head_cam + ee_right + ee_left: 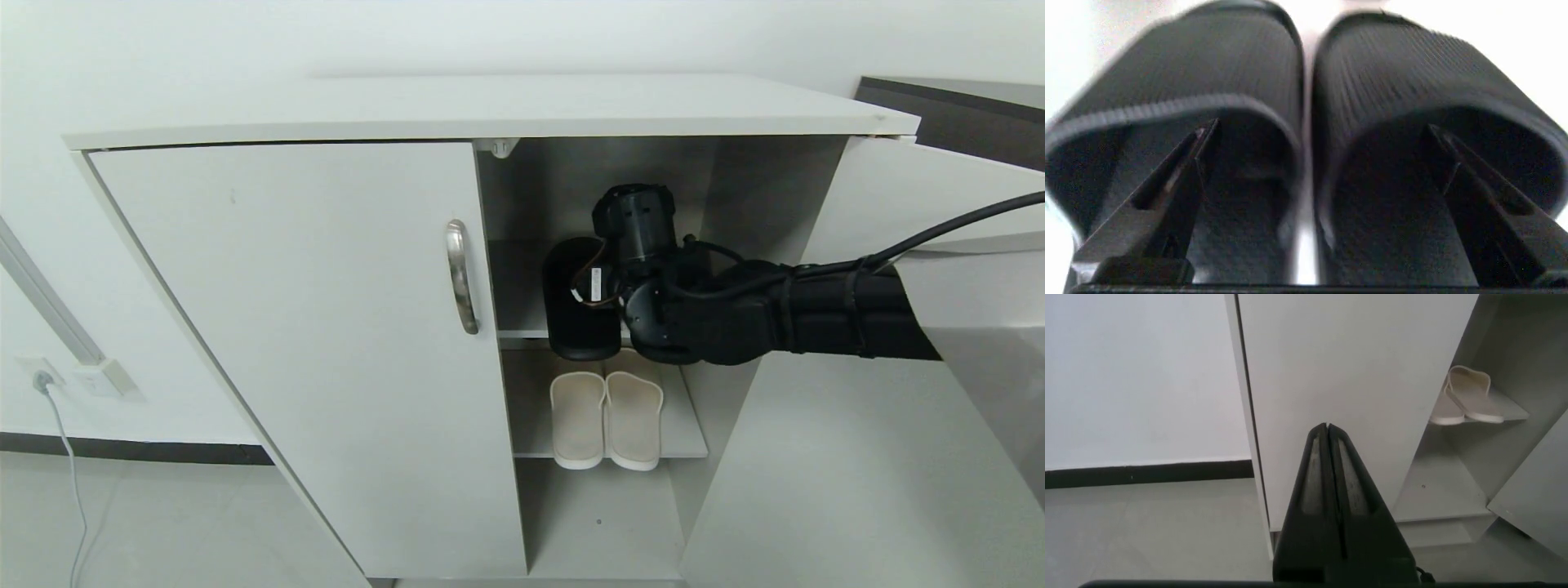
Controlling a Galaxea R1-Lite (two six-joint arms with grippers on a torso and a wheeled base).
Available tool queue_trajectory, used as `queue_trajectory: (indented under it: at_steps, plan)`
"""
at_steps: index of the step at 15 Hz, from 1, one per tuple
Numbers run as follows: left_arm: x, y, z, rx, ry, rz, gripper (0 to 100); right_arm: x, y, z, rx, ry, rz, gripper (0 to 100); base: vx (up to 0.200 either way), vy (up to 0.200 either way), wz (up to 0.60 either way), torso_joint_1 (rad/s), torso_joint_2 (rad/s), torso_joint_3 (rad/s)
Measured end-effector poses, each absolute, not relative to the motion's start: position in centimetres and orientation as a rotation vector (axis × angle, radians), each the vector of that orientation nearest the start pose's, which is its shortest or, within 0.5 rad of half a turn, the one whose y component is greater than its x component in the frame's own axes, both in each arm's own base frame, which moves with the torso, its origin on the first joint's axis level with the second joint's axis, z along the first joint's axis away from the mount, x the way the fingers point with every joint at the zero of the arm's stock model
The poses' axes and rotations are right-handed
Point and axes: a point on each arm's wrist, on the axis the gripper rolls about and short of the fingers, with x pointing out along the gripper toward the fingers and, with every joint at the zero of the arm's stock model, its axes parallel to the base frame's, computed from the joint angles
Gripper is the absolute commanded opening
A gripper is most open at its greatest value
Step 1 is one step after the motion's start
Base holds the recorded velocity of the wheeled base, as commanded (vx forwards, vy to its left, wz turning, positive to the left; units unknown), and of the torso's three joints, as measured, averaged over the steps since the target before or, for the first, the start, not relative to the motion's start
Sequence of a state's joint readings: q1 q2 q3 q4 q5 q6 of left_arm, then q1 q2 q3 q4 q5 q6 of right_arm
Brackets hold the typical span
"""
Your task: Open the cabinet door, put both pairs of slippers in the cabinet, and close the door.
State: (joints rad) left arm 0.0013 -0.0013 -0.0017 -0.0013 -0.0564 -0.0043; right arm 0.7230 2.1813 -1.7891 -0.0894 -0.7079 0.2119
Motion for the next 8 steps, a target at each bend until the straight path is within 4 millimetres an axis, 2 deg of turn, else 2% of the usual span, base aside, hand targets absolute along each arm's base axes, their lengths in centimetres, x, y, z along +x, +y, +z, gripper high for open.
queue_trajectory:
  at_steps: [4,8]
  plan:
    - [-2.3,-0.1,7.6,-0.004,-0.004,-0.055,0,31.4,28.4,21.4,0.01,0.239,0.035,100,0.0,0.0,0.0,0.0,0.0,0.0]
    - [-2.3,-0.1,7.6,-0.004,-0.004,-0.056,0,26.4,26.9,21.6,0.011,0.239,0.132,100,0.0,0.0,0.0,0.0,0.0,0.0]
